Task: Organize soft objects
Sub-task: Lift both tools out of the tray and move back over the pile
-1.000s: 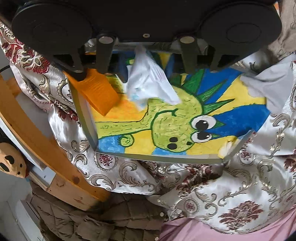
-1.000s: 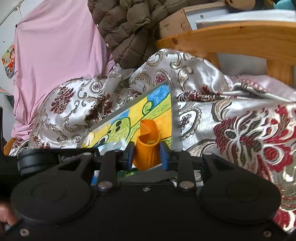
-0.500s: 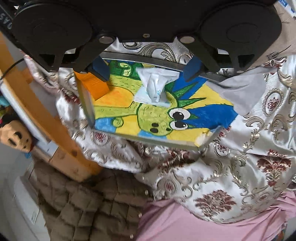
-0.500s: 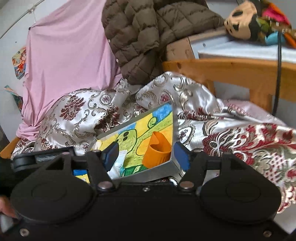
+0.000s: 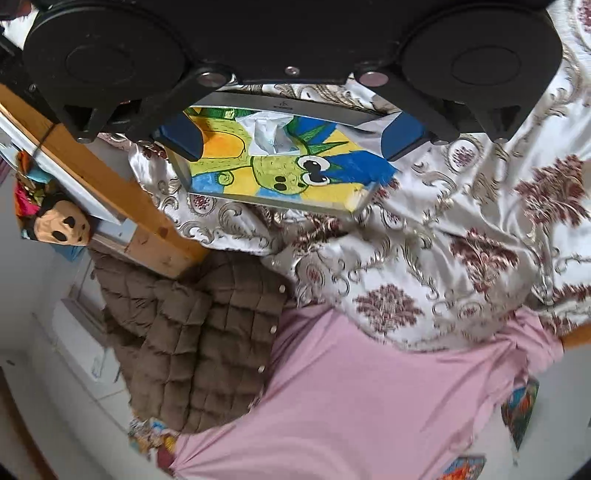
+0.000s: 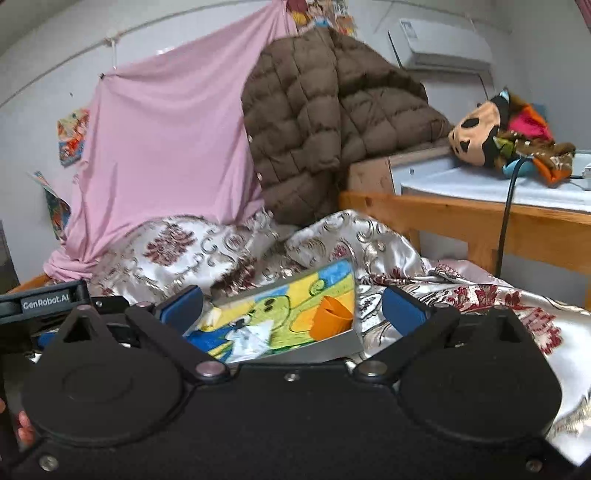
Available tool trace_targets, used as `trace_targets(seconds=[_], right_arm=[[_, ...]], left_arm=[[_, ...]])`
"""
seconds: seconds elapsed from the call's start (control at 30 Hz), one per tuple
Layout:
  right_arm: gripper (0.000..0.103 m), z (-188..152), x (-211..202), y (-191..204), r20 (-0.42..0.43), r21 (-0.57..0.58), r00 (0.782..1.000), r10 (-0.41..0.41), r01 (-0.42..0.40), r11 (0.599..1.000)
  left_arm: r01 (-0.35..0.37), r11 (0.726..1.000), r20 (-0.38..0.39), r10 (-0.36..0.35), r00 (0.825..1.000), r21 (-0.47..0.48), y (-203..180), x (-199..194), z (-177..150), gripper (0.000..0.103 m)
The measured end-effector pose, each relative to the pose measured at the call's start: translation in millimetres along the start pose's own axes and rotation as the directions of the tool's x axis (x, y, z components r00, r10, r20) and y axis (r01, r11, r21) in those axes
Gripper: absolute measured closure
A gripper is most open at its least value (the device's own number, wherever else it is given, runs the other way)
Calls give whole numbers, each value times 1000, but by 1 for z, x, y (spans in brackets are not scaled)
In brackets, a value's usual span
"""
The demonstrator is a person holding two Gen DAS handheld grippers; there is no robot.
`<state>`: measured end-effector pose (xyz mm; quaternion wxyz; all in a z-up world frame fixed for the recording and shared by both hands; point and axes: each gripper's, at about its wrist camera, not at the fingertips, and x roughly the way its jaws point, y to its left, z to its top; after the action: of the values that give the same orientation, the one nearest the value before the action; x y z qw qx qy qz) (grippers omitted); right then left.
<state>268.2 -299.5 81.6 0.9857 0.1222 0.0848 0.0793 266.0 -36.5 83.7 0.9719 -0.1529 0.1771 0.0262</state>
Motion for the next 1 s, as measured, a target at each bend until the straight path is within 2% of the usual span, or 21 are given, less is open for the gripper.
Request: trace_targets(seconds=[0.27, 0.37, 0.53, 0.67, 0.87, 1.0], right_arm=[[0, -19, -56, 21, 53, -22, 999, 2, -1, 1000], [0, -28, -81, 28, 69, -17, 997, -34, 36, 999], [0, -45, -112, 42, 71, -79, 992, -108, 113, 990], [0, -50, -117, 49, 23, -99, 988, -152, 153, 983], [0, -62, -132, 57, -30, -104, 980, -196, 192, 976], [0, -74, -137, 63, -97, -125, 969, -227, 215, 969]], left_arm=[[23, 999, 70, -25, 997, 35, 21, -65, -22, 1], [27, 998, 89, -31, 996, 48, 30, -86, -32, 1], [31, 997, 96, -37, 995, 67, 45, -112, -48, 1], [35, 995, 84, -43, 996, 95, 55, -129, -62, 1], [67, 993, 2, -67, 998, 102, 71, -144, -80, 1], [71, 990, -38, -67, 997, 118, 80, -151, -88, 1]])
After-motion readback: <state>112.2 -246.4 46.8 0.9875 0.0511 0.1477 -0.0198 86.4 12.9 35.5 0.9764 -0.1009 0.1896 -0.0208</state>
